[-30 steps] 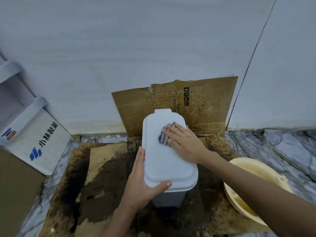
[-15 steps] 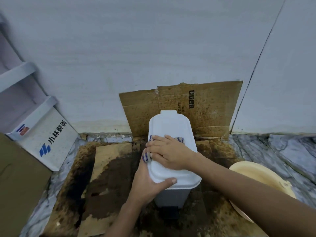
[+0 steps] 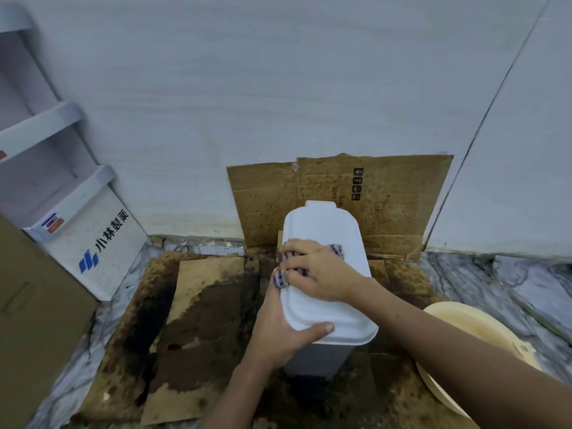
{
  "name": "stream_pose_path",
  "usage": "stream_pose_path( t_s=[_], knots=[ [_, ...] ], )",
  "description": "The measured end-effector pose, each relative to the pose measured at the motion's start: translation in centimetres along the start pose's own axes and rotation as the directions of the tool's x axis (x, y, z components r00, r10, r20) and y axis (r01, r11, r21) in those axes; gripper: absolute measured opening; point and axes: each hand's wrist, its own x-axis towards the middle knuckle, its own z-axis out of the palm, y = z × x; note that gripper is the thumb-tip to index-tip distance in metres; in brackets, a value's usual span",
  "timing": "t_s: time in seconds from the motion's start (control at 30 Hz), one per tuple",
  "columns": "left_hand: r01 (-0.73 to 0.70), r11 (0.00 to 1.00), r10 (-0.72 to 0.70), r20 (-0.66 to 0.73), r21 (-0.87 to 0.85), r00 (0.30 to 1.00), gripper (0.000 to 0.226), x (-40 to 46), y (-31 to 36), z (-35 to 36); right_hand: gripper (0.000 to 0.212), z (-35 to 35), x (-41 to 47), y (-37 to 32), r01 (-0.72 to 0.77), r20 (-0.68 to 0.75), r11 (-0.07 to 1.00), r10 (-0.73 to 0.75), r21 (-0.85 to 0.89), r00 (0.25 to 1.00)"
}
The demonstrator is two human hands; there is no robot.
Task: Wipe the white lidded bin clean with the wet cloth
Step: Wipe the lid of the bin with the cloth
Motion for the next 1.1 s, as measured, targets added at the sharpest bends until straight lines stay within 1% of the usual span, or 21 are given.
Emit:
stream_pose_path(
  t_s=[0.1, 0.17, 0.23, 0.33, 0.43, 0.53, 0.63, 0.67, 0.7, 0.8, 0.83, 0.9, 0.97, 1.0, 1.03, 1.07, 1.1],
  knots=[
    [-0.007, 1.0, 0.007, 0.001, 0.004, 1.0, 0.134, -0.3, 0.0, -0.4, 0.033, 0.2, -0.9, -1.1, 0.079, 0.036, 0.997, -0.08, 0.027, 0.996],
    [-0.01, 1.0, 0.01, 0.008, 0.009, 1.0, 0.129, -0.3, 0.1, -0.4, 0.033, 0.0, -0.9, -0.7, 0.09, 0.009, 0.995, -0.091, 0.036, 0.996],
    [-0.009, 1.0, 0.009, 0.015, 0.007, 1.0, 0.124, -0.1, 0.3, -0.2, 0.032, -0.1, 0.2, 0.6, 0.043, -0.054, 0.999, -0.042, 0.016, 0.998],
    [0.001, 1.0, -0.001, 0.005, 0.01, 1.0, 0.135, 0.0, 0.2, -0.2, 0.035, 0.2, 2.2, 2.3, -0.047, -0.096, 0.999, 0.046, -0.006, 0.994],
    [0.021, 1.0, -0.022, 0.01, 0.003, 1.0, 0.14, 0.0, 0.0, -0.4, 0.039, 0.3, 2.3, 2.2, -0.082, -0.06, 0.996, 0.08, -0.031, 0.995],
    [0.004, 1.0, -0.004, 0.023, -0.019, 1.0, 0.136, -0.2, -0.2, -0.7, 0.038, -0.1, -0.5, 0.4, 0.001, 0.01, 0.999, 0.0, -0.044, 1.0],
    [0.009, 0.999, -0.008, 0.03, -0.038, 1.0, 0.143, -0.4, -0.4, -0.8, 0.039, -0.5, -4.2, -1.1, 0.027, 0.094, 0.998, -0.032, 0.053, 0.995],
    [0.008, 0.999, -0.006, 0.039, -0.044, 0.999, 0.142, -0.3, -0.4, -0.7, 0.04, -0.8, -4.8, -1.1, 0.018, 0.104, 0.997, -0.025, 0.069, 0.994],
    [0.003, 0.999, -0.001, 0.045, -0.048, 0.999, 0.14, -0.3, -0.4, -0.7, 0.041, -1.0, -4.9, -0.6, -0.001, 0.095, 0.999, -0.003, 0.048, 0.996],
    [0.002, 0.998, -0.001, 0.025, -0.056, 1.0, 0.135, -0.1, -0.3, -0.6, 0.045, -2.0, -2.8, 1.0, -0.123, 0.033, 0.992, 0.124, -0.041, 0.992],
    [-0.001, 0.998, 0.002, 0.018, -0.056, 1.0, 0.133, -0.1, -0.2, -0.6, 0.045, -2.2, -1.8, 1.0, -0.132, 0.034, 0.99, 0.134, -0.055, 0.99],
    [-0.01, 0.999, 0.011, 0.01, -0.049, 1.0, 0.126, -0.2, -0.2, -0.6, 0.041, -1.8, -0.2, 0.4, -0.063, 0.094, 0.994, 0.071, -0.084, 0.993],
    [-0.009, 1.0, 0.008, -0.006, -0.03, 1.0, 0.11, -0.4, -0.3, -0.7, 0.04, -0.6, 0.4, -1.1, 0.042, 0.177, 0.989, -0.017, -0.139, 0.984],
    [-0.005, 1.0, 0.005, -0.013, -0.022, 1.0, 0.102, -0.4, -0.4, -0.6, 0.043, -0.1, 0.3, -1.9, 0.065, 0.191, 0.986, -0.035, -0.156, 0.981],
    [-0.005, 1.0, 0.004, -0.015, -0.018, 1.0, 0.098, -0.4, -0.4, -0.6, 0.045, 0.1, 0.0, -2.6, 0.073, 0.179, 0.984, -0.044, -0.16, 0.983],
    [-0.005, 1.0, 0.005, -0.012, -0.021, 1.0, 0.1, -0.4, -0.4, -0.6, 0.045, 0.3, -0.5, -3.1, 0.09, 0.149, 0.985, -0.068, -0.149, 0.987],
    [-0.008, 1.0, 0.008, -0.004, -0.029, 1.0, 0.107, -0.5, -0.3, -0.6, 0.043, 0.4, -1.1, -3.4, 0.109, 0.122, 0.985, -0.093, -0.131, 0.988]
  ],
)
